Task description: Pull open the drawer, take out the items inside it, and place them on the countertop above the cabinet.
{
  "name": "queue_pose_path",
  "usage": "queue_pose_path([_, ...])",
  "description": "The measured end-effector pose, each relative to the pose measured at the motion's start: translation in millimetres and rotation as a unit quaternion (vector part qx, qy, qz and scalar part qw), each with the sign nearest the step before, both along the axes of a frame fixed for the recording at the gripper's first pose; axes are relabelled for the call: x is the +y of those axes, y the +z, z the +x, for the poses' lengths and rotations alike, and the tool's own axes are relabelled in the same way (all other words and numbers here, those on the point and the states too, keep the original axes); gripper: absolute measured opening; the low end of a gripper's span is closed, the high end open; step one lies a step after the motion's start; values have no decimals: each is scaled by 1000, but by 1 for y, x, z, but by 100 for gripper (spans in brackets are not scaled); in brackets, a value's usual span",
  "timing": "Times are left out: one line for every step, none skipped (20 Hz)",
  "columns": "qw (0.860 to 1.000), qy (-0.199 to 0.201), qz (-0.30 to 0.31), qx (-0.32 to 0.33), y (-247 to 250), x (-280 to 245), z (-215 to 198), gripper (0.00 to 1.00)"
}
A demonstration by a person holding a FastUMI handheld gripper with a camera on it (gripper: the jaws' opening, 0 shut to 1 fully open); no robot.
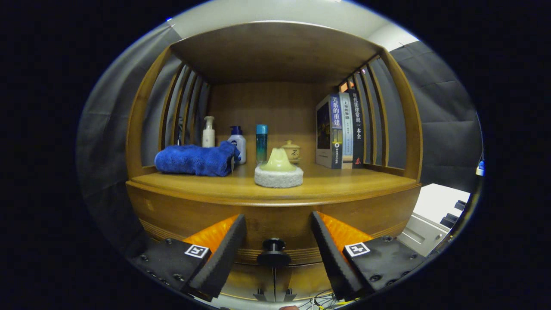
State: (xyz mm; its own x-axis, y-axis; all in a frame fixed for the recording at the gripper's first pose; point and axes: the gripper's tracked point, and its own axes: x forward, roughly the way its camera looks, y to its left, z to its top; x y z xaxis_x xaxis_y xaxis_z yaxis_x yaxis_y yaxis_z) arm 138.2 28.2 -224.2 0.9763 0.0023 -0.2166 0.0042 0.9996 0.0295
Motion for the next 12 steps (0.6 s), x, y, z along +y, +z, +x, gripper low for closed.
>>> queue_pose_path([1000,-1,2,-14,14,-2,-3,98])
queue_pose_path([1000,-1,0,-26,28,-5,-5,99])
queue_pose_path([999,-2,0,-36,43,-7,-13,99])
queue_pose_path([999,-1,4,-42,55,-7,-20,99])
queue_pose_path([999,3,12,-46,68,-5,-28,98])
queue_pose_path([999,8,18,-49,80,-3,-37,98])
queue_pose_path([998,12,21,-53,92,-4,-45,98])
queue_pose_path([998,14,19,-58,104,-6,-52,98])
queue_pose_path([998,17,16,-62,115,-8,-61,98])
queue_pose_path([998,20,12,-64,124,-8,-70,98])
queue_pose_path([998,24,9,-64,132,-7,-79,98])
queue_pose_path([997,29,8,-64,139,-6,-89,98])
